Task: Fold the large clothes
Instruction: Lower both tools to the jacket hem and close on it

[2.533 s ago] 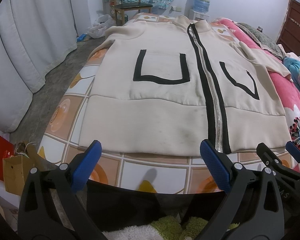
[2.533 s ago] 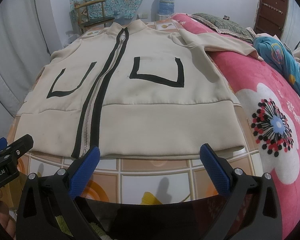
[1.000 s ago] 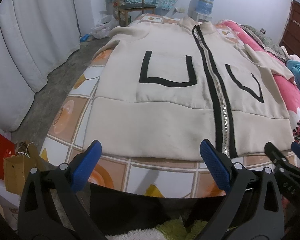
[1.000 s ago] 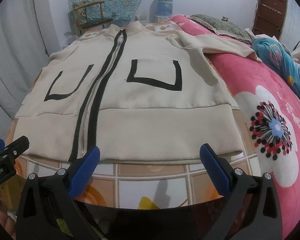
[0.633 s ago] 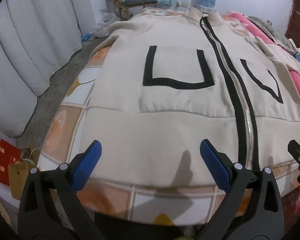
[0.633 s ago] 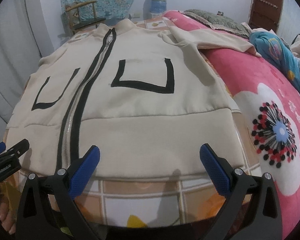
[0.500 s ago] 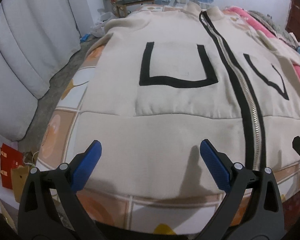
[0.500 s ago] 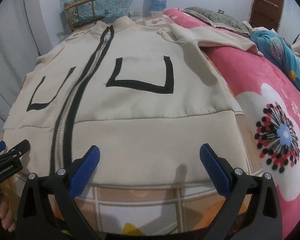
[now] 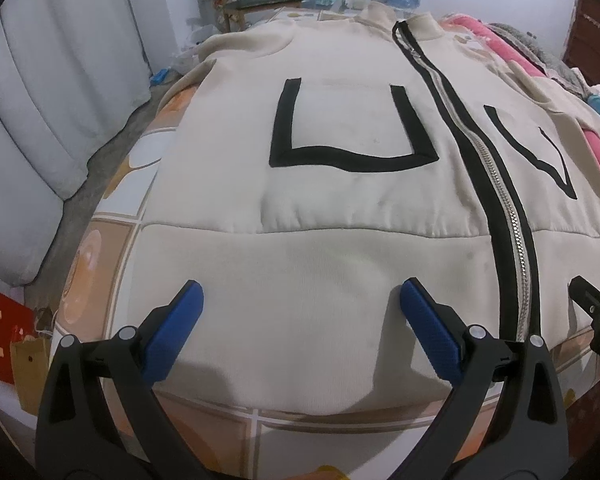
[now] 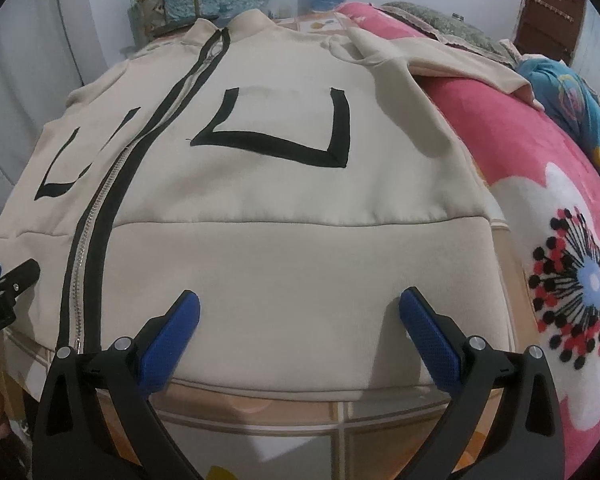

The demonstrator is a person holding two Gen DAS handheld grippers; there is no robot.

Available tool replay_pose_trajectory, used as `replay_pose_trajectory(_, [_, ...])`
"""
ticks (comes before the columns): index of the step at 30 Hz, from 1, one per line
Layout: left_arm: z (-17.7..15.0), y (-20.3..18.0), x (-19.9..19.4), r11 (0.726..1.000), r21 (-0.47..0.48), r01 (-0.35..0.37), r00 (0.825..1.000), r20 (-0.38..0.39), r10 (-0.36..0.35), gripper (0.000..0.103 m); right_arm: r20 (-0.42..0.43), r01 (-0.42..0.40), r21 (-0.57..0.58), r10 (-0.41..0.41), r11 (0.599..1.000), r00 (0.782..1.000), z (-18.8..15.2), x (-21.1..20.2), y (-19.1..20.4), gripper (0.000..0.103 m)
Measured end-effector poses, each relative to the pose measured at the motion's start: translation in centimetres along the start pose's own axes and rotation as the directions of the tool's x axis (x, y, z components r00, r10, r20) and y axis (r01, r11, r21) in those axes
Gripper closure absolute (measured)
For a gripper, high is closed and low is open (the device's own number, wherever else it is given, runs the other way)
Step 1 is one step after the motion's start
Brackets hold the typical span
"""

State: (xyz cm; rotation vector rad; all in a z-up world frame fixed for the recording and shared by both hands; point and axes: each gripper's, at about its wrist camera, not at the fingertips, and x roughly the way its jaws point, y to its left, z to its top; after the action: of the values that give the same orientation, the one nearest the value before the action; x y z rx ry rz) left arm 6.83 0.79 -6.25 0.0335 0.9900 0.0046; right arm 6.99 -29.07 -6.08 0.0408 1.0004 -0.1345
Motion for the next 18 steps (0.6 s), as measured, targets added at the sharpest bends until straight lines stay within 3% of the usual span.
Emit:
replay_pose_trajectory(6, [-0.1, 0.4, -0.6, 0.999, 0.031, 0.038, 0.999, 0.006, -0.038, 0.007, 0.009, -0.081, -0.018, 0.081, 0.997, 0.997, 0.0, -0.9, -1.2, 0.006])
replay_pose_trajectory(9, [-0.4, 2.2, -2.2, 0.998, 0.015, 0.063, 0.995, 0.081, -0.064, 0.007, 0.075, -0.073, -0.008, 0.073, 0.997, 0.994, 0.0, -3.1, -3.2, 0.006])
replay_pose_trajectory(14, [-0.5, 5.9, -2.3, 0.999, -0.043, -0.024, 0.993, 0.116, 0.029, 0.008, 0.113, -0.007, 0.02, 0.005, 1.0, 0.994, 0.2, -4.1, -6.7, 0.006])
replay_pose_trajectory(15, [-0.4, 6.5, -1.8, 0.998, -0.057, -0.039, 0.994, 0.103, 0.045, 0.01, 0.099, 0.005, 0.026, -0.008, 1.0, 0.995, 0.2, -3.6, -7.3, 0.011])
replay_pose_trajectory(16, [-0.4, 7.0, -1.5, 0.997, -0.072, -0.042, 0.995, 0.093, 0.048, 0.02, 0.089, 0.01, 0.027, -0.013, 1.0, 0.996, 0.3, -3.3, -7.5, 0.015])
replay_pose_trajectory(18, [-0.4, 7.9, -0.7, 0.994, -0.104, -0.029, 0.997, 0.066, 0.036, 0.03, 0.065, 0.018, 0.023, -0.019, 1.0, 0.998, 0.4, -2.3, -7.6, 0.027])
